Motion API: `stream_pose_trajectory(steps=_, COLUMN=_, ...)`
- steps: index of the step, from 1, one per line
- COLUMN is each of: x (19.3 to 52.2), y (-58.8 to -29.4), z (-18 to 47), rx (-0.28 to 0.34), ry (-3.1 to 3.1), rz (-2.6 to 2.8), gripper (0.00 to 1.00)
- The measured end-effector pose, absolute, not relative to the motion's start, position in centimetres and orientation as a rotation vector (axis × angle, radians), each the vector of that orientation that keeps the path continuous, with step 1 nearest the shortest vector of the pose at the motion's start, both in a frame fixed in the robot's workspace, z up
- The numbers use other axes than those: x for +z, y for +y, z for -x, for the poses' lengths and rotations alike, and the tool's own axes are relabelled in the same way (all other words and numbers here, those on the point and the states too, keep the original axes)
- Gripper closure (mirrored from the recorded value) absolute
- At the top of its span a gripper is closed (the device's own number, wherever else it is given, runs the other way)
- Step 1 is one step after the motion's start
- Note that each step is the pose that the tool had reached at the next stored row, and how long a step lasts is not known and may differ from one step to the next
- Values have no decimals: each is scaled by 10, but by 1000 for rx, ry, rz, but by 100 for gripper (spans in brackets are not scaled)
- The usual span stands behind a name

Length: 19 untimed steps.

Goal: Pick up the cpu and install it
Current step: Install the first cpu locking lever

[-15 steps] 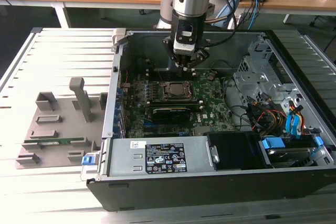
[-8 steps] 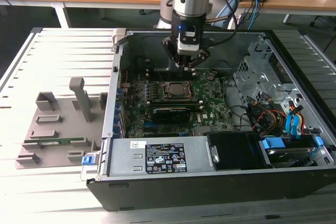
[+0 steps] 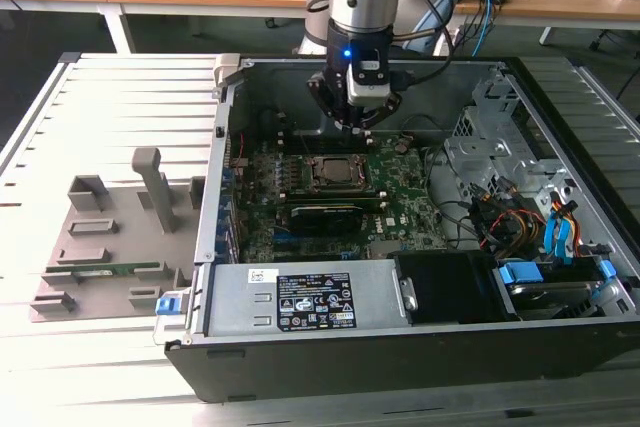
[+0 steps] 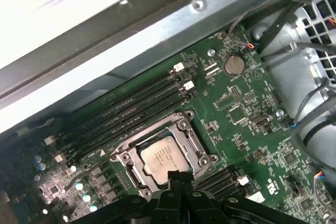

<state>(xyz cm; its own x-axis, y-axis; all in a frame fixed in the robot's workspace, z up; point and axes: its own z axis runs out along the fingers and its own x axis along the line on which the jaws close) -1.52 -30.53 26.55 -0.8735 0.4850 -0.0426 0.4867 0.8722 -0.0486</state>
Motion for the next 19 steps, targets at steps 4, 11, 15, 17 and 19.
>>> stream_pose_trajectory(steps=4, x=265, y=-305, z=15, rx=-89, ry=3028, rz=-708, gripper=89)
stream_pose_trajectory(steps=11, x=266, y=-305, z=15, rx=-86, ry=3054, rz=-574, gripper=89)
stream_pose_trajectory(steps=15, x=266, y=-305, z=15, rx=-84, ry=3071, rz=-463, gripper=89)
stream_pose_trajectory(steps=17, x=266, y=-305, z=15, rx=-84, ry=3077, rz=-417, gripper=89)
stream_pose_trajectory(steps=19, x=266, y=-305, z=15, rx=-83, ry=3082, rz=-373, gripper=89)
